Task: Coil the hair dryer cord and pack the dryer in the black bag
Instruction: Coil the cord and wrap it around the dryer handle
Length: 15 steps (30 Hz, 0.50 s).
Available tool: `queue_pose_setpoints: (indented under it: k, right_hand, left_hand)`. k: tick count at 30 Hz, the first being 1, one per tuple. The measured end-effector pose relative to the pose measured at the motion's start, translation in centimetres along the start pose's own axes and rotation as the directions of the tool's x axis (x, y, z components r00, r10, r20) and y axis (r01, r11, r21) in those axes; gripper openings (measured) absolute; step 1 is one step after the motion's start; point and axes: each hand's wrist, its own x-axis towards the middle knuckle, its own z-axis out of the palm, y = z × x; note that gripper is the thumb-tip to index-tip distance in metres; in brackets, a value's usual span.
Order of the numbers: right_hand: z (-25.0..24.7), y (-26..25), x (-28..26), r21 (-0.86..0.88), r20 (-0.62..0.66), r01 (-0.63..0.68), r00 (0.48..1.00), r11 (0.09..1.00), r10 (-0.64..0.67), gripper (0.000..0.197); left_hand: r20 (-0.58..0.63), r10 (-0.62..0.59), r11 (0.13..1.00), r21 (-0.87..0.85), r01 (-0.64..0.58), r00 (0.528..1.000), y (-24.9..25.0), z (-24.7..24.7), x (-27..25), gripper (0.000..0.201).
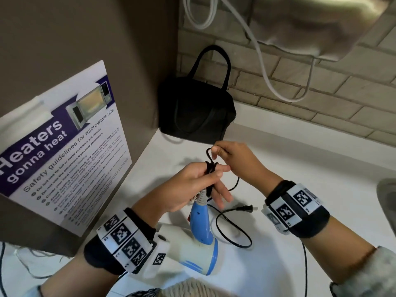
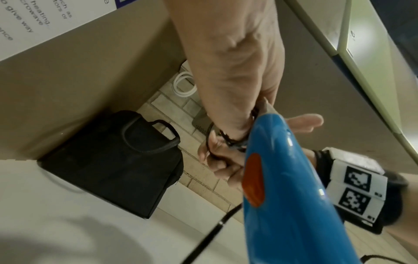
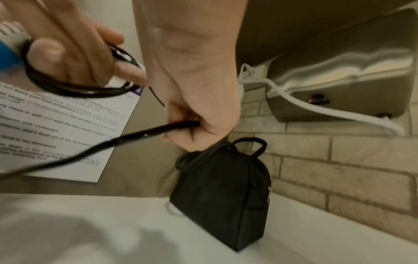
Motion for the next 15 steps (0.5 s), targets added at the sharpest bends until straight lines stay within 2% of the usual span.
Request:
queue_pose_setpoints:
  k: [3,6,10,12,15]
  right_hand:
    - [1.4,0.8,-1.4,0.131,0.129,-0.072,0.99,0.989,0.055,0.025]
    - [3.1,0.8,-3.7,0.112,0.308,-0.154,0.945,0.982,0.113,0.021]
    - [4.3,-0.5,-6.4,-0.033,0.372,-0.107,0.922,0.994,0.111,0.025]
    - [3.9,-1.5,-7.7,-0.065,0.407,-0.099,0.906,0.993,0.117,0.02]
    - [2.7,-3.1,-9.3,-0.08,0.404,-0.073,0.91,0.994,0.099,0.019]
  left_hand:
    - [-0.009,0.055,0.994,-0.098,-0.056,0.998,-0.2,0.2,-0.4,0.044]
    - [-0.077,0.098,0.976,-0.186,-0.111,0.992,-0.4,0.2,-0.5,0.045]
    - [-0.207,0.109,0.941,-0.294,-0.168,0.972,-0.9,-0.3,-0.1,0.043]
    - [-0.251,0.118,0.942,-0.277,-0.189,0.961,-1.0,-0.6,0.2,0.043]
    - [-0.296,0.116,0.953,-0.236,-0.19,0.948,-1.1,-0.8,0.6,0.047]
